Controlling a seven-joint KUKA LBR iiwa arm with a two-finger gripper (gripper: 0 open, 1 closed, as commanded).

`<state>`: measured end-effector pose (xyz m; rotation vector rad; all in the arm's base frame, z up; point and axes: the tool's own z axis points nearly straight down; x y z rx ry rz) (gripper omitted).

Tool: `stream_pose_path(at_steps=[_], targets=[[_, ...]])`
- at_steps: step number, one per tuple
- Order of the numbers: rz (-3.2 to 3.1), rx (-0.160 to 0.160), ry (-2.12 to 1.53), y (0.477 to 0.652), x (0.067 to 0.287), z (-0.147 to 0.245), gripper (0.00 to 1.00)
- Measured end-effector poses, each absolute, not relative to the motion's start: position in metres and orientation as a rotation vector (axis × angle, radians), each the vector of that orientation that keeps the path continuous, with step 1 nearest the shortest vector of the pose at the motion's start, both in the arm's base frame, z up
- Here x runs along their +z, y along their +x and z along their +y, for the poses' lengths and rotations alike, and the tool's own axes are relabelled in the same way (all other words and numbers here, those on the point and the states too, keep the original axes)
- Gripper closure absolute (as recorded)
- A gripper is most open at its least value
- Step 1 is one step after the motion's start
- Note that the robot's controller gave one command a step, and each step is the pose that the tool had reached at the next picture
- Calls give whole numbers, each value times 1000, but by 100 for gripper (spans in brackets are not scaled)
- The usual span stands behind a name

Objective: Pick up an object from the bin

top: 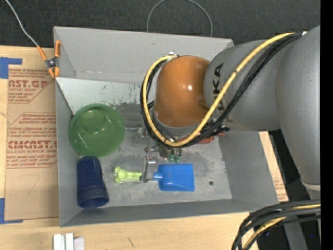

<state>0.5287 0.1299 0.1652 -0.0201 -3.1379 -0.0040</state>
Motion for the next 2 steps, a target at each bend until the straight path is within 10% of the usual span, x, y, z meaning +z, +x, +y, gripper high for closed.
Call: stream_pose_path(at_steps=[1, 2], targets=[[-3145, -7, -45, 531, 225, 129, 0], [-3139, -6, 172, 509, 143, 142, 0]])
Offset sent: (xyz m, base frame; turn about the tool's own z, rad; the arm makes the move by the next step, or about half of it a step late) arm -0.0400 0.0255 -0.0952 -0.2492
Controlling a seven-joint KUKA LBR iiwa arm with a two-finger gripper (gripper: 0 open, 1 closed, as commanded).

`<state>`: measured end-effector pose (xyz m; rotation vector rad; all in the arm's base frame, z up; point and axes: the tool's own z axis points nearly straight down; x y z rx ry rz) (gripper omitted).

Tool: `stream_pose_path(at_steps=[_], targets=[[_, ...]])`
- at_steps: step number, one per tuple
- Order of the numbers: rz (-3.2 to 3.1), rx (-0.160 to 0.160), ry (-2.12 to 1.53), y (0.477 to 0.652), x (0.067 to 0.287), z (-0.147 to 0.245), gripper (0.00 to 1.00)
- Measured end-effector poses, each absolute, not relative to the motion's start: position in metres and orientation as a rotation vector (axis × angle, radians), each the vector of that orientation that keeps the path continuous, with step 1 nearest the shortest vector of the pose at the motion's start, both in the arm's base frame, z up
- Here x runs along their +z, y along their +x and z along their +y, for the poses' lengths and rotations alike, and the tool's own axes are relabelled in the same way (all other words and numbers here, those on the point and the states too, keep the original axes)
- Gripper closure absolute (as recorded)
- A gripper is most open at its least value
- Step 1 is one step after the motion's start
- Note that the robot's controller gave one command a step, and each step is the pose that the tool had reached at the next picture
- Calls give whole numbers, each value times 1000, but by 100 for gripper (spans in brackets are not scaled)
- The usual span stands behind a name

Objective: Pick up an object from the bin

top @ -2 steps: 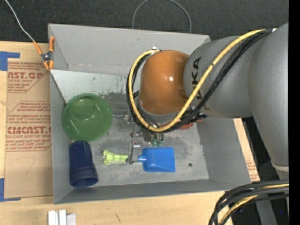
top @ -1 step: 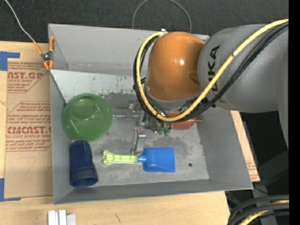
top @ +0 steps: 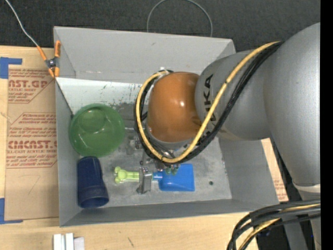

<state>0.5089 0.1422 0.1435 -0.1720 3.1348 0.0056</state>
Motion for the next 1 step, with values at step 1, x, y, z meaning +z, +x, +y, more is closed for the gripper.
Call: stream_pose_path(at_steps=[1], targets=[[3117, 8, -364, 498, 80, 128, 100]])
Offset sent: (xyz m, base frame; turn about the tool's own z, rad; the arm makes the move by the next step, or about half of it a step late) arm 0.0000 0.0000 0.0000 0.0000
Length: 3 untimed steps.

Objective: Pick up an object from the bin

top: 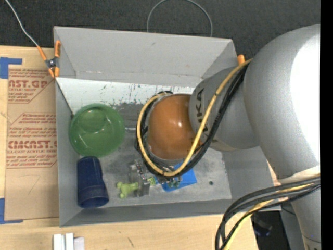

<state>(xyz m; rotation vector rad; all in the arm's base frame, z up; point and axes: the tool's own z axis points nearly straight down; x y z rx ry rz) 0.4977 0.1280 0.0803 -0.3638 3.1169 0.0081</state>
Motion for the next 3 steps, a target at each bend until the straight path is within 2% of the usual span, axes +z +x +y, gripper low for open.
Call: stream_pose_path(at_steps=[2, 3], targets=[[3117, 9, -363, 498, 80, 128, 100], [3117, 10, -369, 497, 72, 115, 100]])
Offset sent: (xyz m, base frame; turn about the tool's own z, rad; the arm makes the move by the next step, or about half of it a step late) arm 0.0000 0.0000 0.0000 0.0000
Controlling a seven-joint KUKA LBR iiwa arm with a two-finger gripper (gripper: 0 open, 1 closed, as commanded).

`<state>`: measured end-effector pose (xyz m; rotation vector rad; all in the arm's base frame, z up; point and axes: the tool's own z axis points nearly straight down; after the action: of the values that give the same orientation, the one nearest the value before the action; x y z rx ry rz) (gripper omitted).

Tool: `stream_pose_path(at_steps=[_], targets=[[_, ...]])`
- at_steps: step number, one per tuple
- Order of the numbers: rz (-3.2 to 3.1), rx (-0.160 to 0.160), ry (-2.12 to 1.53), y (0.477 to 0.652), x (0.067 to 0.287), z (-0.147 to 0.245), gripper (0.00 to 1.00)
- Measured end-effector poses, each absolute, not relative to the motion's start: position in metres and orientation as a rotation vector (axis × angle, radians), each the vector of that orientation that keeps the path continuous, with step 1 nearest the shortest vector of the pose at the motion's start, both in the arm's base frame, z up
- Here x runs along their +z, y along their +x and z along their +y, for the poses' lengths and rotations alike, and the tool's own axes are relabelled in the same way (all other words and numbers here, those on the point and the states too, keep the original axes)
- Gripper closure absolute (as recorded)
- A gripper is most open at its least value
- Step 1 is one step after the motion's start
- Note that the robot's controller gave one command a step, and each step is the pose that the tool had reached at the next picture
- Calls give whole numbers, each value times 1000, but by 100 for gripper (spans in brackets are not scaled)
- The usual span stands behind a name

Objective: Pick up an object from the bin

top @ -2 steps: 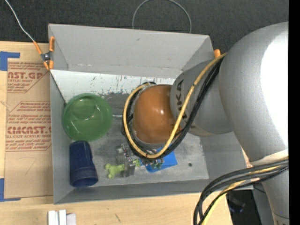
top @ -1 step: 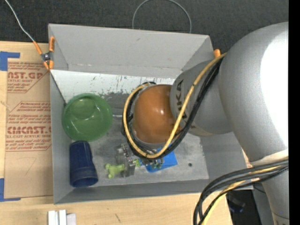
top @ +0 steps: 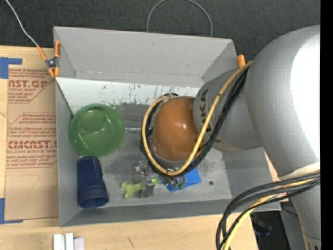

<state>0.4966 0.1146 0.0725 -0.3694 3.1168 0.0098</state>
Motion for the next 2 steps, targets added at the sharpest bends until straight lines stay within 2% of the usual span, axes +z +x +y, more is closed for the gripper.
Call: stream_pose_path(at_steps=[2], targets=[[3121, 11, -324, 498, 70, 119, 100]])
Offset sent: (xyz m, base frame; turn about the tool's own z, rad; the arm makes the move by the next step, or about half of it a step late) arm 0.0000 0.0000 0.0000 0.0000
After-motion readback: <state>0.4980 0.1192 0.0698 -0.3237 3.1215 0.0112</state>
